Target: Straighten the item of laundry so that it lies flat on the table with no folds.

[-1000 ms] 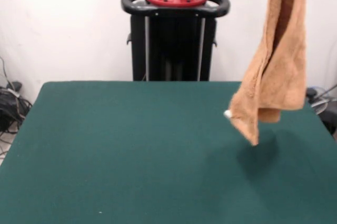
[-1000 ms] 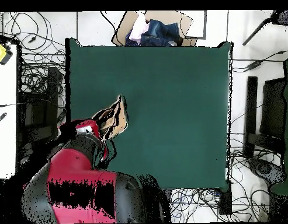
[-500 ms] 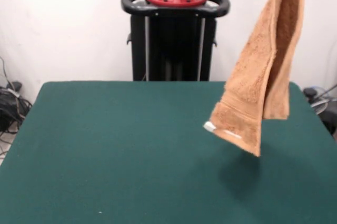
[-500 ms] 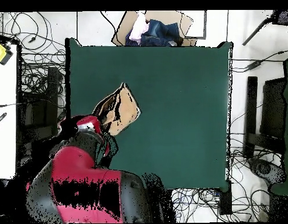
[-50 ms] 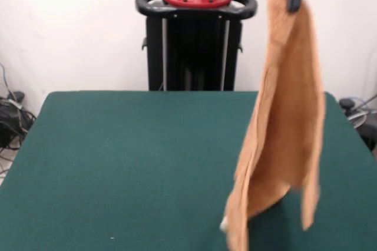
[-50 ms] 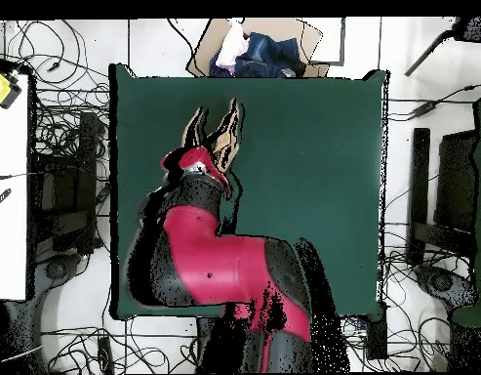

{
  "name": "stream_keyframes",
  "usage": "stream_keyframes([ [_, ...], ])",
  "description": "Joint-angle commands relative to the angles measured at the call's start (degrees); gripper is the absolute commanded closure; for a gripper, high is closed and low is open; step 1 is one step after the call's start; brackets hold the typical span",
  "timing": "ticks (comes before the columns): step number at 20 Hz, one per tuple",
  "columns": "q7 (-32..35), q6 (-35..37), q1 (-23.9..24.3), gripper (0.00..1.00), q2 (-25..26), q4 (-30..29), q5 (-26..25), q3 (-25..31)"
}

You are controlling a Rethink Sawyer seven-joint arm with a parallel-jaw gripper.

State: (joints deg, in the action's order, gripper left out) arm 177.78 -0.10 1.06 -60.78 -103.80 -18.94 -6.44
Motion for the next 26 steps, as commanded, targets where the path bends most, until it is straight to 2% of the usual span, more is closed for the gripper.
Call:
stream_keyframes([
  [1,-6.1,2.7,1.1,1.00,2.7,-6.9,-5.6,8.6],
  [5,-9.7,10.5,1.8,1.00,0.0,-5.1,-4.7,11.7],
  [8,-13.5,15.0,6.3,1.00,-2.2,-5.4,-2.7,18.5],
  [10,-13.9,15.2,9.1,1.00,-2.8,-6.4,-1.9,22.7],
  [15,-6.1,4.9,8.3,1.00,-0.7,-8.7,-8.8,20.6],
  [18,-5.2,-0.3,9.7,1.00,0.1,-11.2,-13.0,19.5],
  [22,-5.1,-2.1,11.4,1.00,-0.6,-13.7,-16.2,19.6],
  [26,-4.8,-3.3,16.1,1.00,-1.1,-16.0,-19.2,24.1],
])
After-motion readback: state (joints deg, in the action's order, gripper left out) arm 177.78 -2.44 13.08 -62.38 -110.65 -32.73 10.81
